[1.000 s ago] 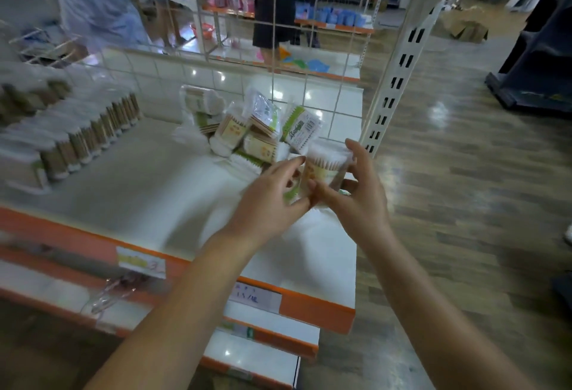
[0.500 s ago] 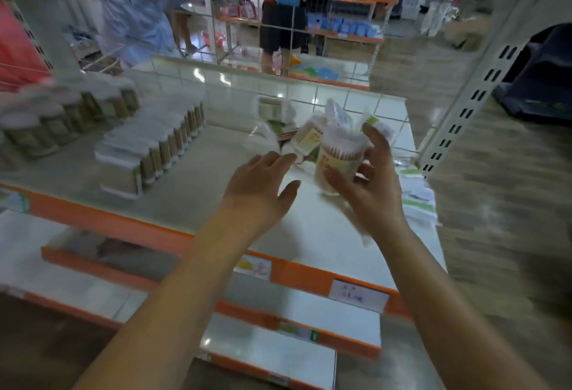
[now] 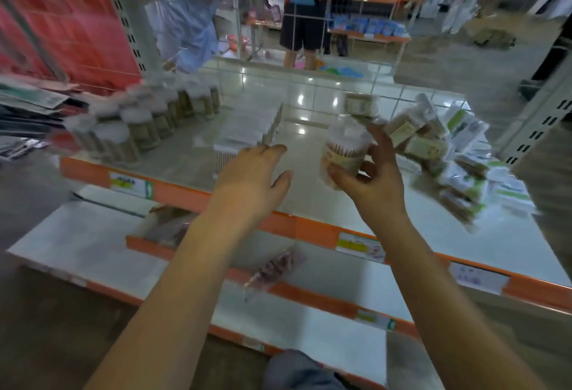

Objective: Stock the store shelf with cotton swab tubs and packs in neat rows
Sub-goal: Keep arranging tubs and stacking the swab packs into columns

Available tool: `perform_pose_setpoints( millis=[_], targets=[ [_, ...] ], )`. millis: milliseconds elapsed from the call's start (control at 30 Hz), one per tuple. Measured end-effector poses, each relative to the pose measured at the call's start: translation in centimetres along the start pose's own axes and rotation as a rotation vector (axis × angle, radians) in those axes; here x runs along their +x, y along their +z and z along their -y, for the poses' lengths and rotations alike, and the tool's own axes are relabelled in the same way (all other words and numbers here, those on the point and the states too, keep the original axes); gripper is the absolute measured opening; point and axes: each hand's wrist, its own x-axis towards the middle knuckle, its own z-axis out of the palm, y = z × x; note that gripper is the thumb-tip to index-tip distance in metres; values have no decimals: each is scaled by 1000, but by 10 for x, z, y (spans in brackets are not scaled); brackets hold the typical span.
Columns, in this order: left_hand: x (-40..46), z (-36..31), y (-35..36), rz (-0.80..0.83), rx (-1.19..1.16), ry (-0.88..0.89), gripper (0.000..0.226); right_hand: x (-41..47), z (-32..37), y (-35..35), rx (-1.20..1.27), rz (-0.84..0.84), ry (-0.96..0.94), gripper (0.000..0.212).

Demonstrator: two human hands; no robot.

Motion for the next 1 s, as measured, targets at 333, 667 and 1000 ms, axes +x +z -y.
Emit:
perform_pose_setpoints(
  millis=[333,667,1000],
  targets=[
    [-21,65,-37,-49,-69,-74,65,5,26,69,7,32,-32,75],
    [17,182,-76,-54,-54,-49,47,23,36,191,75,-54,-69,75],
    [40,256,-104,-68,-206,68,48,37,31,269,94,-128,-37,78]
  ],
)
